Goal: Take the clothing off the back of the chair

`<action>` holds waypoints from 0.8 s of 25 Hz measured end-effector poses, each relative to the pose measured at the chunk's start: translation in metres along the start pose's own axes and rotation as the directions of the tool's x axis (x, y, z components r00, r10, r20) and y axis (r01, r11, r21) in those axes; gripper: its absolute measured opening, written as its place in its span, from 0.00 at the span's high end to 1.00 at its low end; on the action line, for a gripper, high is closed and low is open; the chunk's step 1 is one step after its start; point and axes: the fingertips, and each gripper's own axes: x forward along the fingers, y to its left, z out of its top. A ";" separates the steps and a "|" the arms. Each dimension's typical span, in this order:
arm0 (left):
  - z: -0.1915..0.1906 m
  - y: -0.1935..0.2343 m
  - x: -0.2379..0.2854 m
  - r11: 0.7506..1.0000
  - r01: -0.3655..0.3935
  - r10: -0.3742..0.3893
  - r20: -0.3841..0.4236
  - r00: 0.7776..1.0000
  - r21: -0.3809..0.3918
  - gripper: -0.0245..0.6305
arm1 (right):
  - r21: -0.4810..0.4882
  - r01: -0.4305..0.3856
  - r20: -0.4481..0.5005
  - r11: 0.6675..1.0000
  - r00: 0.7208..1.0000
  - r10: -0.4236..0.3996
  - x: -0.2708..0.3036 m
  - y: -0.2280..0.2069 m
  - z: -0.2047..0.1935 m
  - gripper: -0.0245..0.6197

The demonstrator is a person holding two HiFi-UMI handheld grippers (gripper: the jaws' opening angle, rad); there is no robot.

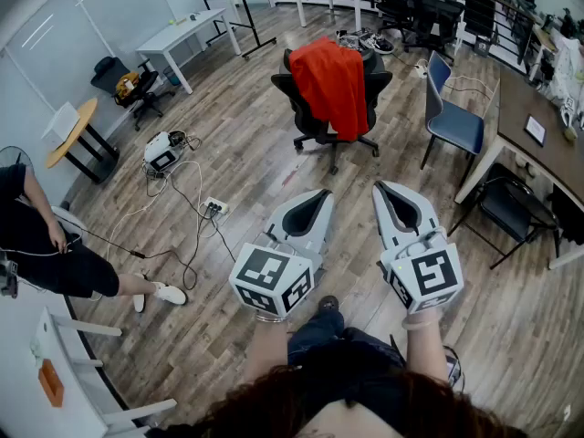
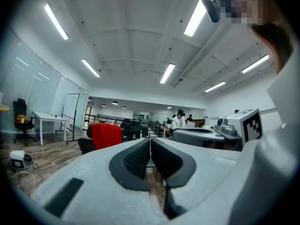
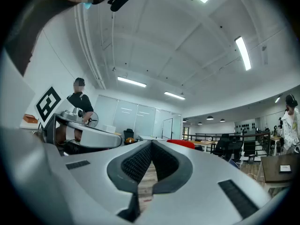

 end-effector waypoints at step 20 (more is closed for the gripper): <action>0.003 0.103 0.046 0.995 0.093 -0.092 0.017 0.996 -0.034 0.93 | 0.042 0.034 0.030 0.999 0.999 -0.035 0.110 0.000 -0.012 0.98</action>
